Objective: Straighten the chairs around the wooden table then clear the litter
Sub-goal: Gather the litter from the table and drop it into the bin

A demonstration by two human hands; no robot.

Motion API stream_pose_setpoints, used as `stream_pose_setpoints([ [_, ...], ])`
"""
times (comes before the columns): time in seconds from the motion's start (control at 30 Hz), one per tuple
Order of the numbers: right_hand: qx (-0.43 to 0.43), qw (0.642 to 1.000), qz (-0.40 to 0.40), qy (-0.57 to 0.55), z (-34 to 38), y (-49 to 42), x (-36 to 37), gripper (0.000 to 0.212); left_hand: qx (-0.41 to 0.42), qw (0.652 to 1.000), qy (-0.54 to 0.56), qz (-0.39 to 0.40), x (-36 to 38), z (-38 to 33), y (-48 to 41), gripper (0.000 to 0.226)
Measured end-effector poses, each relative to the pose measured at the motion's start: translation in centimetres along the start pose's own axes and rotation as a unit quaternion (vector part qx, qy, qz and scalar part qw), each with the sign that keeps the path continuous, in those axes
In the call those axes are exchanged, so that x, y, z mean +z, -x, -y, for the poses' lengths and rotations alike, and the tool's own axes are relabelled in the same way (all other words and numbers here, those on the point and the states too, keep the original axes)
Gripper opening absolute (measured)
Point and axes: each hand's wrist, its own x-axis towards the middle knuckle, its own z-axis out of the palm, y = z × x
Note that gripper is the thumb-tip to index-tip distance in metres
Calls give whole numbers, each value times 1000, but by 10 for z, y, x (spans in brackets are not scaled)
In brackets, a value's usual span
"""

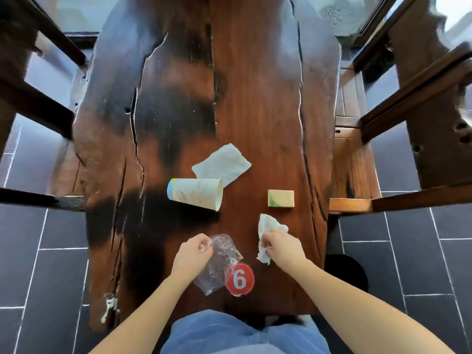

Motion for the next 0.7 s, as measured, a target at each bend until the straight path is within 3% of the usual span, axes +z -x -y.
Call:
stream_pose_setpoints([
  [0.07, 17, 997, 22, -78, -2, 3, -4, 17, 8, 1000, 17, -13, 2, -6, 5, 4],
  [0.13, -3, 984, -22, -174, -9, 10, -7, 10, 9, 998, 49, -39, 2, -15, 9, 8],
  [0.23, -29, 962, -54, -267, -46, 37, -26, 10, 57, 985, 84, -139, 16, -47, 27, 20],
  [0.3, -59, 936, -26, -345, -78, 57, -47, 12, 86, 972, 98, -193, 25, -77, 41, 22],
  [0.37, -90, 880, 57, -463, -113, 82, -71, 10, 106, 967, 119, -198, 39, -112, 47, 23],
  [0.43, -129, 815, 128, -550, -137, 108, -93, 5, 131, 969, 142, -152, 53, -141, 45, 21],
  [0.53, -153, 774, 98, -607, -185, 141, -105, 19, 143, 971, 191, -28, 100, -204, 56, 16],
  [0.6, -113, 795, 1, -596, -216, 147, -95, 17, 158, 961, 215, 70, 133, -247, 73, 14],
  [0.7, -10, 817, -208, -538, -257, 152, -69, 11, 147, 942, 225, 202, 180, -293, 99, 23],
])
